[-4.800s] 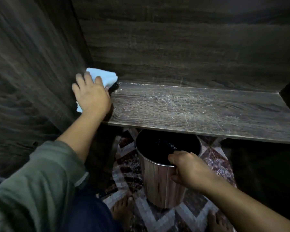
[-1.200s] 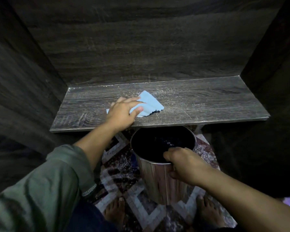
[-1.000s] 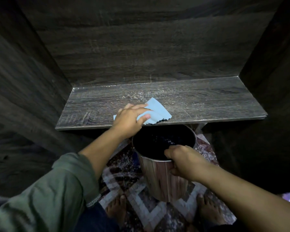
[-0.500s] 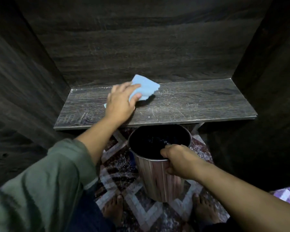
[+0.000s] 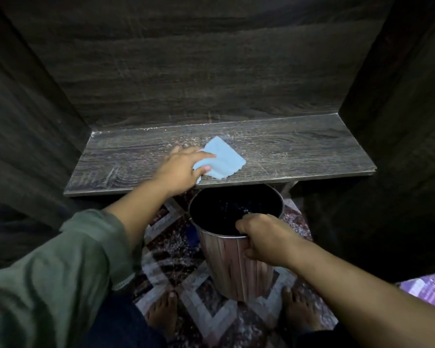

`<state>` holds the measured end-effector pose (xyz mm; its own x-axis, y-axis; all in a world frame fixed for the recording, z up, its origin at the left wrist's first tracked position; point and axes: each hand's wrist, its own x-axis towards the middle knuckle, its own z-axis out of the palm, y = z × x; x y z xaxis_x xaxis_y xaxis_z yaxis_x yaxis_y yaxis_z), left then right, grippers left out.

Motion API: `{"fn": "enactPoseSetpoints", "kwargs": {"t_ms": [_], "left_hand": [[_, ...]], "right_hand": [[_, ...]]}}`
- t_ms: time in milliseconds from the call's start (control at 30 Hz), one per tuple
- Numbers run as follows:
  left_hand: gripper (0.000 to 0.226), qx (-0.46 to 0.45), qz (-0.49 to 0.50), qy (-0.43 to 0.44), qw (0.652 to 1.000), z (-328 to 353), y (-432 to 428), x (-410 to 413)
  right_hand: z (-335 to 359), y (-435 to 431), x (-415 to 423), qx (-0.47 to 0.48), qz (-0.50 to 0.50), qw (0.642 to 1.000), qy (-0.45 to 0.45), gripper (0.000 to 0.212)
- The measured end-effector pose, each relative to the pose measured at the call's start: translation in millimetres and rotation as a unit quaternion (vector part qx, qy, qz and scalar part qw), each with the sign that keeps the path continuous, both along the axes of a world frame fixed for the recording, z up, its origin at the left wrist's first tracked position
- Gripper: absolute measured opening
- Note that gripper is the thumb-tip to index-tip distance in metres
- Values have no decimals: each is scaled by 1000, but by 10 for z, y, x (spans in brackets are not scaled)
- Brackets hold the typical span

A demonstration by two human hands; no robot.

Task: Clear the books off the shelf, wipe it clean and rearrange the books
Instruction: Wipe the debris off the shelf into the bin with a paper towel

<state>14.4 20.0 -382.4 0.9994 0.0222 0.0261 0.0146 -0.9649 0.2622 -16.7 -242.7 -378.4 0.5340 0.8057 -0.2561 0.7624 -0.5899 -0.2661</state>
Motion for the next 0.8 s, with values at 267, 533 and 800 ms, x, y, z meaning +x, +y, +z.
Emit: {"fn": "enactPoseSetpoints", "kwargs": {"t_ms": [267, 533, 800], "left_hand": [[32, 4, -51, 46, 998, 221, -291, -678], [42, -80, 177, -154, 969, 370, -453, -1049], [50, -54, 97, -93, 989, 138, -345, -889]], "right_hand": [[41, 5, -59, -7, -7, 1000, 9, 33], [24, -4, -81, -6, 5, 1000, 4, 31], [1, 19, -59, -10, 1, 1000, 14, 29]]}}
